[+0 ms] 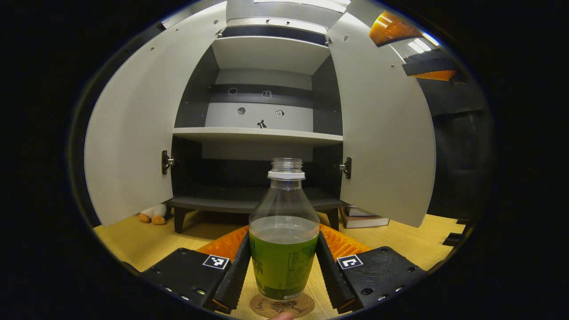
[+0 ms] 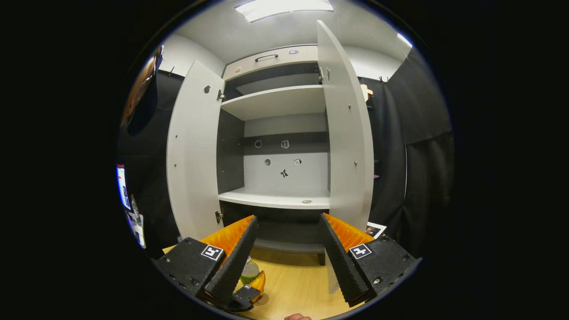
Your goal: Grasp the bottle in the cabinet with the left hand and place it on the coaster, then close the right door with the right hand and the left door with the left hand.
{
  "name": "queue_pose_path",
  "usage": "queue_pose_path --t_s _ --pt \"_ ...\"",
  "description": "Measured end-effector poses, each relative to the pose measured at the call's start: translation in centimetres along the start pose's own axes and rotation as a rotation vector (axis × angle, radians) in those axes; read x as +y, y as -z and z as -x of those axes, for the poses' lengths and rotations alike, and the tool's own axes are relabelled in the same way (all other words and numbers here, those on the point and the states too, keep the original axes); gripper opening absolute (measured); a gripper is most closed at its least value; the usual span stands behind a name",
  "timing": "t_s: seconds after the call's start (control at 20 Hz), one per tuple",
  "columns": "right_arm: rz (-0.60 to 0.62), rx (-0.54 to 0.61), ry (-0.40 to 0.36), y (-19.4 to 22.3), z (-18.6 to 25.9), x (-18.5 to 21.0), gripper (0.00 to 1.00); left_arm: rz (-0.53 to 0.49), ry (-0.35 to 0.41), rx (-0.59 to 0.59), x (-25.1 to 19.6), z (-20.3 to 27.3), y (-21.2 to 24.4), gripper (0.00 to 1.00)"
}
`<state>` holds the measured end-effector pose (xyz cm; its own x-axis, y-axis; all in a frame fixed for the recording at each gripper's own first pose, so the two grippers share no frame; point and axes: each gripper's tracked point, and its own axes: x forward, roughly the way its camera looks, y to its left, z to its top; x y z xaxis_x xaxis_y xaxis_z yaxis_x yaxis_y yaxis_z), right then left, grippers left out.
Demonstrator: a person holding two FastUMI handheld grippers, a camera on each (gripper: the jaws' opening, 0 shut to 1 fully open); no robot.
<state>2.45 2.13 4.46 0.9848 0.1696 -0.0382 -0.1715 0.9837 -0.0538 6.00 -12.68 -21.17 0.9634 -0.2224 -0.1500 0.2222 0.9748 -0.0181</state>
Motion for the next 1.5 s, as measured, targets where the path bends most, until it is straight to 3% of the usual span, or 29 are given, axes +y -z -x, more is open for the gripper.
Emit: queue_pose_path --t_s 0.15,0.8,1.0,1.15,1.5 --pt "0.006 0.008 0.000 0.2 0.1 0.1 0.85 -0.005 0.006 0.027 -0.5 0.5 1.8 0.73" --pt "-0.013 0.029 -0.011 1.5 0.4 0.9 0.85 -0.012 -0.008 0.036 -0.3 1.9 1.9 0.73" --pt "-0.015 0.030 0.006 1.7 0.7 0.4 0.85 0.003 0.009 0.058 -0.5 1.9 2.4 0.80" --pt "-0.014 0.032 0.021 1.9 0.9 -0.1 0.85 0.029 0.024 0.072 -0.1 2.0 2.4 0.97" --pt "-0.029 0.017 0.056 2.2 1.4 -1.4 0.85 0.050 0.023 0.017 1.8 5.7 -2.6 0.97"
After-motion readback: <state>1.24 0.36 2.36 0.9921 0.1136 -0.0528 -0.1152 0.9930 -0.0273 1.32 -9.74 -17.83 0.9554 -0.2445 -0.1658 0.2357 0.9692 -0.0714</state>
